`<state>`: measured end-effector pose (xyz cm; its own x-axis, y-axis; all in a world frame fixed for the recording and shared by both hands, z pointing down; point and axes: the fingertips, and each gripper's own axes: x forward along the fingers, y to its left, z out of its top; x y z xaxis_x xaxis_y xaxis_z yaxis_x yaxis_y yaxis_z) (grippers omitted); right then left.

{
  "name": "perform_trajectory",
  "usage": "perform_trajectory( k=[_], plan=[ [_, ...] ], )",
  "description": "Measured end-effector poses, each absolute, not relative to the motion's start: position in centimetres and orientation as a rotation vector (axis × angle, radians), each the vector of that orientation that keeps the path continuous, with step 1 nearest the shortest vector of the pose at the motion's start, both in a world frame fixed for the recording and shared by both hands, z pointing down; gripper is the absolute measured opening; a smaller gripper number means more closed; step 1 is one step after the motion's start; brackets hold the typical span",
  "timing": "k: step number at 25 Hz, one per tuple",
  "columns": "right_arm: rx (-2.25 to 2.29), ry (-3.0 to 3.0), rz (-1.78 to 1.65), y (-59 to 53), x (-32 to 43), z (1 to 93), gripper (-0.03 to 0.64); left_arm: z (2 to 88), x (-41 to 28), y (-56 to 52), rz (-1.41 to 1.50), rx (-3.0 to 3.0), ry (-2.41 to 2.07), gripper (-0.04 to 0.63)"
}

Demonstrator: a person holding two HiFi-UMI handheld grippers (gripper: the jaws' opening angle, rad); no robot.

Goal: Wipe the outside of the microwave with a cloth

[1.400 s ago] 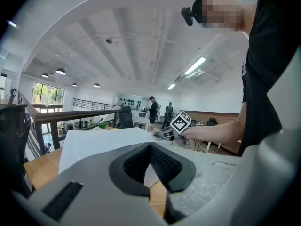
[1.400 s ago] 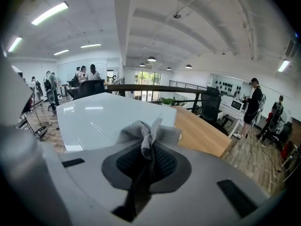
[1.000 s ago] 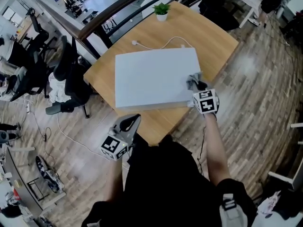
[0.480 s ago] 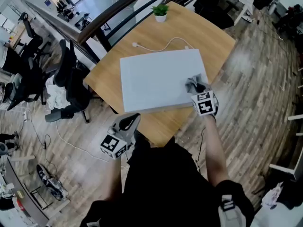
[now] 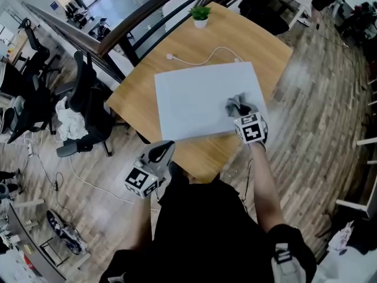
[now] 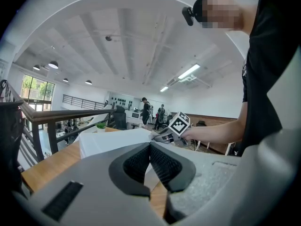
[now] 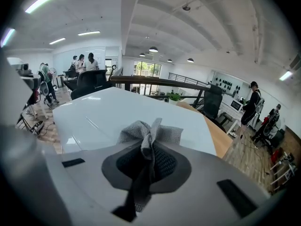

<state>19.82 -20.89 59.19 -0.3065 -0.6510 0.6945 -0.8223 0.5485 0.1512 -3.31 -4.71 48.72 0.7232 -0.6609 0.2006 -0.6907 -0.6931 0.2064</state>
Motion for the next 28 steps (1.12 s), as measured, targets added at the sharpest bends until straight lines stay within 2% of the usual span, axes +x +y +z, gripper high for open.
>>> perform_trajectory(
  k=[28],
  plan=[
    [1.092, -2.115, 0.314, -19.2, 7.3, 59.4, 0.023, 49.8, -9.7, -6.4, 0.166, 2.680, -0.976, 0.002]
  ],
)
